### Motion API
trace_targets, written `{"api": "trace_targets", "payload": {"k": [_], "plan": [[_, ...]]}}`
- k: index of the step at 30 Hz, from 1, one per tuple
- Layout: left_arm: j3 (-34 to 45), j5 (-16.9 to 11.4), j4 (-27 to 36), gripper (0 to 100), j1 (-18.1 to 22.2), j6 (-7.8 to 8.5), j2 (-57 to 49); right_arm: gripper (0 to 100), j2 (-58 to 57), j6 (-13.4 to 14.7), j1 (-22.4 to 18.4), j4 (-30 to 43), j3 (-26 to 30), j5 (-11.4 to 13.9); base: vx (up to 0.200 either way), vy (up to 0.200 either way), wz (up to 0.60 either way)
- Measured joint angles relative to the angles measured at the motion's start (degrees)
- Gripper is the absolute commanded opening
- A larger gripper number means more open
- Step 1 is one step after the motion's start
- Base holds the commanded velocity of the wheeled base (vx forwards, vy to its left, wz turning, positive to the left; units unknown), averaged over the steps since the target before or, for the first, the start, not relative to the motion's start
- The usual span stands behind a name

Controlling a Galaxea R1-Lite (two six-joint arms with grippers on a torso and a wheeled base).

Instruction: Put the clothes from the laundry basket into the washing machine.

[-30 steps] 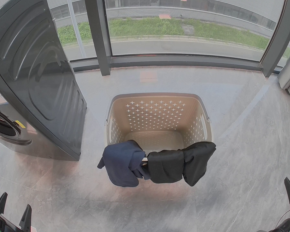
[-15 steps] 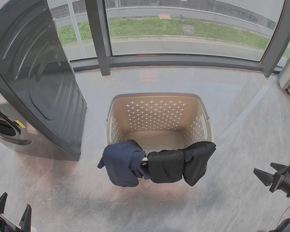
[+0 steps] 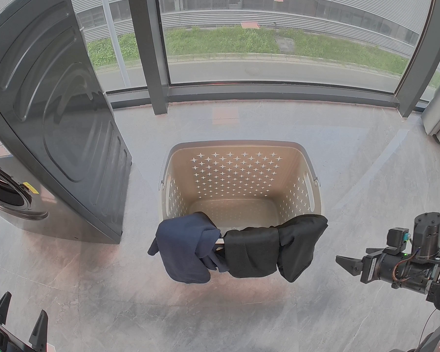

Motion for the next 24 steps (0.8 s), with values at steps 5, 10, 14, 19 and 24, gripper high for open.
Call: {"api": "trace_targets", "payload": {"k": [5, 10, 14, 19, 24], "plan": [[0.00, 0.00, -0.02, 100, 0.00, -0.05, 0.00, 100, 6.63, 0.16, 2.73, -2.43, -2.38, -0.61, 0.000, 0.000, 0.00], [0.00, 0.00, -0.02, 100, -0.02, -0.09, -0.02, 100, 12.75, 0.09, 4.07, -7.77, -4.91, -1.40, 0.000, 0.000, 0.00], [0.00, 0.00, -0.02, 100, -0.02, -0.07, 0.00, 100, 16.88, -0.04, 4.41, -10.34, -6.57, -1.84, 0.000, 0.000, 0.00], [0.00, 0.00, 0.00, 100, -0.05, -0.11, -0.02, 100, 21.14, -0.11, 4.83, -12.64, -8.77, -2.01, 0.000, 0.000, 0.00], [0.00, 0.00, 0.00, 100, -0.02, -0.05, -0.02, 100, 23.98, -0.17, 4.83, -13.03, -11.30, -2.01, 0.000, 0.000, 0.00]]}}
